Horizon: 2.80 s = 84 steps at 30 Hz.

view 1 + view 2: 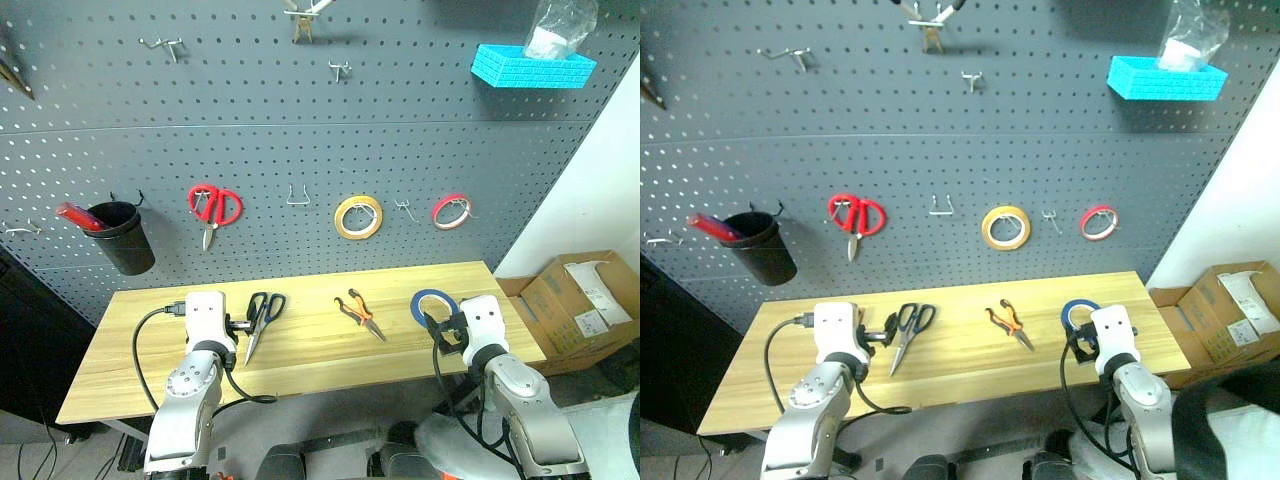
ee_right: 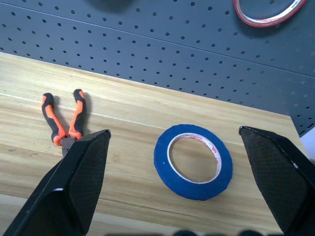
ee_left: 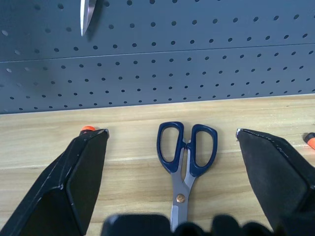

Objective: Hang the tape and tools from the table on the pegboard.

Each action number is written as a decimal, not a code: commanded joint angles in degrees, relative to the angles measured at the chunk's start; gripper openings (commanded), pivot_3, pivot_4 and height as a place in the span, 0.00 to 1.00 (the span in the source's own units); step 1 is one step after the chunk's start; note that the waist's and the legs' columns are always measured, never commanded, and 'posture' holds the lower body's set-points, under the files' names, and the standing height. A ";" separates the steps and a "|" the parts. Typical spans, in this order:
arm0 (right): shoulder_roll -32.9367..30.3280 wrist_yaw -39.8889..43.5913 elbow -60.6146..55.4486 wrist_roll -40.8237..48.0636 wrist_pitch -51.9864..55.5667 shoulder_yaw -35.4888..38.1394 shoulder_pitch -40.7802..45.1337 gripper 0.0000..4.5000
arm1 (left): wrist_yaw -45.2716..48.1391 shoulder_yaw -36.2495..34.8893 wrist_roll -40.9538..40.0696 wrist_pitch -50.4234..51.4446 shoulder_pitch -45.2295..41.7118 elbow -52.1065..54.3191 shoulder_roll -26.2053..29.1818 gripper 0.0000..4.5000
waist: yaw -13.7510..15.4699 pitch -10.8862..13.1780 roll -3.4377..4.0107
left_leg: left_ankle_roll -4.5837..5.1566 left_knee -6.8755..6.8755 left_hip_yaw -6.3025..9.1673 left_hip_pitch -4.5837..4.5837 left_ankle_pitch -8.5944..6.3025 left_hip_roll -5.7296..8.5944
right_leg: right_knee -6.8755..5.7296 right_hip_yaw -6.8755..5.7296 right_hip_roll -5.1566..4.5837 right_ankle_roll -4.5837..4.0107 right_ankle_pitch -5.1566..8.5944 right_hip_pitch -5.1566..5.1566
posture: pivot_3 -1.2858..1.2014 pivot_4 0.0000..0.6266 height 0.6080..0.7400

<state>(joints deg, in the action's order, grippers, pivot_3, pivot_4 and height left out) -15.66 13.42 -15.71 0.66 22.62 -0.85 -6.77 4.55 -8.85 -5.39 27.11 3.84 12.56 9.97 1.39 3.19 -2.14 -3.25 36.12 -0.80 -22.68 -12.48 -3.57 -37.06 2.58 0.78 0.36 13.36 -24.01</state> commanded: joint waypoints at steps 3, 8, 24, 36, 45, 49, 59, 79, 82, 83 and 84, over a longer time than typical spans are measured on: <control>0.17 -0.38 -2.06 -0.34 -1.58 0.41 -0.31 1.00 | -0.42 -0.66 0.00 -1.20 -0.68 1.42 0.09 0.99 | -0.01 0.01 0.01 | 0.00 0.00 0.01 -0.01 0.00 0.00 | 0.01 0.00 0.00 0.00 0.00 0.00 | 0.57 0.07 1.00; 0.91 0.46 -2.82 0.23 -1.29 -0.43 -0.49 1.00 | -0.39 -0.31 0.50 -0.82 -0.32 1.54 0.34 0.99 | -0.03 0.04 0.03 | 0.00 0.00 0.00 0.01 0.00 0.00 | 0.00 0.01 0.00 0.00 0.00 0.00 | 0.57 0.08 1.00; -3.82 4.38 -0.43 1.97 5.35 1.47 7.75 1.00 | 12.20 3.91 -7.79 4.53 -20.18 -6.45 1.31 0.99 | -0.06 2.16 0.26 | 0.09 0.05 0.15 0.00 0.07 0.11 | 0.00 0.03 0.03 0.00 0.00 0.05 | 0.56 0.21 1.00; -8.15 16.41 14.80 4.34 7.71 -3.16 20.06 1.00 | 24.32 19.32 -10.16 9.48 -29.62 -22.01 -8.67 0.99 | -1.04 5.82 0.36 | 0.51 -0.02 0.36 -0.16 -0.16 0.13 | -0.02 0.01 0.16 0.33 0.14 0.09 | 0.53 0.34 1.00; -9.84 24.10 37.93 2.49 -2.61 -4.89 31.00 1.00 | 26.02 21.32 -9.72 9.33 -29.46 -29.38 -12.21 0.99 | -1.75 9.15 0.48 | 0.53 0.00 0.41 -0.28 -0.15 0.13 | -0.12 -0.01 0.17 0.36 0.14 -0.03 | 0.54 0.44 1.00; -9.47 26.20 44.48 2.56 -4.38 -4.94 33.81 1.00 | 25.57 21.28 -10.00 10.71 -28.49 -27.66 -12.47 0.99 | -1.68 10.24 0.49 | 0.52 -0.02 0.43 -0.33 -0.15 0.14 | -0.10 -0.01 0.15 0.44 0.19 -0.03 | 0.54 0.47 1.00; -8.61 26.65 61.79 3.46 -5.03 -2.44 40.62 1.00 | 25.27 21.58 -11.10 15.02 -26.48 -22.34 -12.59 0.99 | -1.56 11.70 0.46 | 0.52 -0.03 0.45 -0.35 -0.16 0.14 | -0.10 -0.02 0.13 0.49 0.20 -0.06 | 0.55 0.49 1.00; -8.34 26.71 70.54 1.34 -7.47 -0.98 44.47 0.16 | 25.23 20.25 -10.78 14.32 -29.94 -25.16 -13.79 1.00 | -1.61 11.91 0.47 | 0.51 -0.06 0.43 -0.35 -0.16 0.14 | -0.05 -0.01 0.13 0.52 0.21 -0.05 | 0.55 0.47 1.00; -8.34 26.78 68.37 1.39 -7.32 -0.93 43.33 0.12 | 25.39 20.11 -10.75 13.85 -30.37 -25.74 -13.79 1.00 | -1.64 11.91 0.47 | 0.51 -0.06 0.43 -0.35 -0.16 0.14 | -0.04 -0.01 0.13 0.53 0.21 -0.05 | 0.54 0.46 1.00; -8.45 26.65 66.52 1.45 -7.08 -0.89 42.35 0.12 | 25.54 20.16 -10.66 13.55 -30.55 -25.92 -13.75 1.00 | -1.65 11.90 0.47 | 0.51 -0.07 0.43 -0.36 -0.16 0.14 | -0.04 -0.02 0.12 0.53 0.21 -0.06 | 0.54 0.45 1.00; -8.68 26.43 64.36 1.37 -6.99 -0.96 41.21 0.12 | 25.68 20.23 -10.54 13.23 -30.75 -26.09 -13.71 1.00 | -1.66 11.90 0.47 | 0.51 -0.07 0.44 -0.36 -0.16 0.13 | -0.04 -0.02 0.13 0.54 0.22 -0.06 | 0.54 0.44 1.00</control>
<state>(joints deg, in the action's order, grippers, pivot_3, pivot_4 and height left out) -23.87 39.86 51.49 2.15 15.48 -1.79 36.22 29.46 11.02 -15.50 41.72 -25.68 -14.18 -3.05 -0.26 15.10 -1.67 -2.74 36.04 -0.36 -23.05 -12.64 -3.43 -37.10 2.55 0.91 0.90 13.59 -24.07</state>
